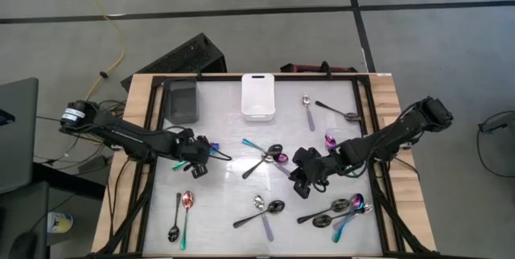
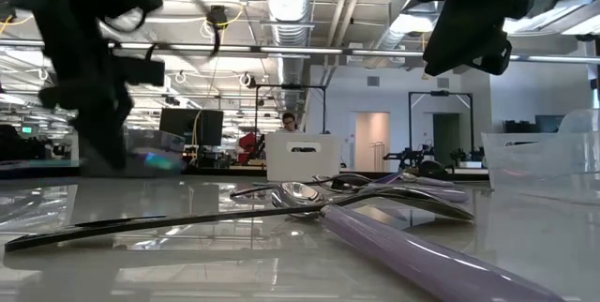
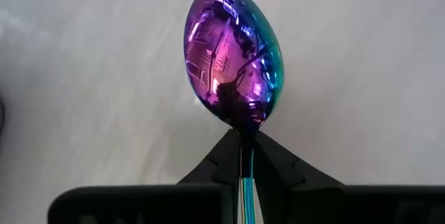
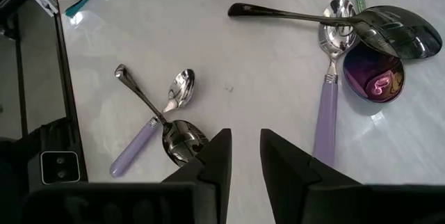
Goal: Sort silverware by color (type)
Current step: Put the blue spoon into the transparent bin
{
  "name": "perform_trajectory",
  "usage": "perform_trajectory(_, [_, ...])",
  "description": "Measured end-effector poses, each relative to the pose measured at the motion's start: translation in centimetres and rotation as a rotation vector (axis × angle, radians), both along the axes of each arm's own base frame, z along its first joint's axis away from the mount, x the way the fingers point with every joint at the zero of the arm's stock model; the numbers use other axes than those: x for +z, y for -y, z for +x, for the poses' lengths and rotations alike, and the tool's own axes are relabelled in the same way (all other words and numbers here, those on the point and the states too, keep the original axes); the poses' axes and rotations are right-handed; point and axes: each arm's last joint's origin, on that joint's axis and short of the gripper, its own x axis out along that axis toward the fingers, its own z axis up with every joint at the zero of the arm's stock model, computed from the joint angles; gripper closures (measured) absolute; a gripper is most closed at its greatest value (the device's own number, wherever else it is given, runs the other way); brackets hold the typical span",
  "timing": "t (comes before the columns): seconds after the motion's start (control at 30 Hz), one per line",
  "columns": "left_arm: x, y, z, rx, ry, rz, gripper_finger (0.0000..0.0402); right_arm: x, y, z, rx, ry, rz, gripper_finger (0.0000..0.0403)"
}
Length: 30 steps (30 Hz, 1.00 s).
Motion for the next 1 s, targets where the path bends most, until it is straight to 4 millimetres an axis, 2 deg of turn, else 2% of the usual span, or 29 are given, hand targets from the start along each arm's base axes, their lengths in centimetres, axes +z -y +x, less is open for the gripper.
perform_trajectory(0.23, [5.1,-0.4,-0.6,-0.05,0.232,-0.015,0.0388,0.1,-0.1,0.2,0.025,0.029,-0.02,0.0301])
perform_trajectory(0.43, [8.1,-0.9,-1.7,-0.05,0.454,-0.052,0.0388,0.3,0.1,0.3,0.001,0.063,-0.097,0.0301])
perform_trajectory(0.67, [9.7,0.1,-0.9,-0.252,0.827,-0.138,0.0388,0.6,0.5,0.6,-0.082,0.131,-0.247,0.0301])
perform_trajectory(0.83, [11.4,0.7,-0.8,-0.403,1.135,-0.152,0.0388,1.3,0.4,1.2,-0.045,0.213,-0.297,0.0301])
perform_trajectory(1.0, [11.3,0.9,-0.9,-0.489,1.284,-0.137,0.0388,1.1,-0.2,3.6,0.012,0.374,-0.389,0.0301])
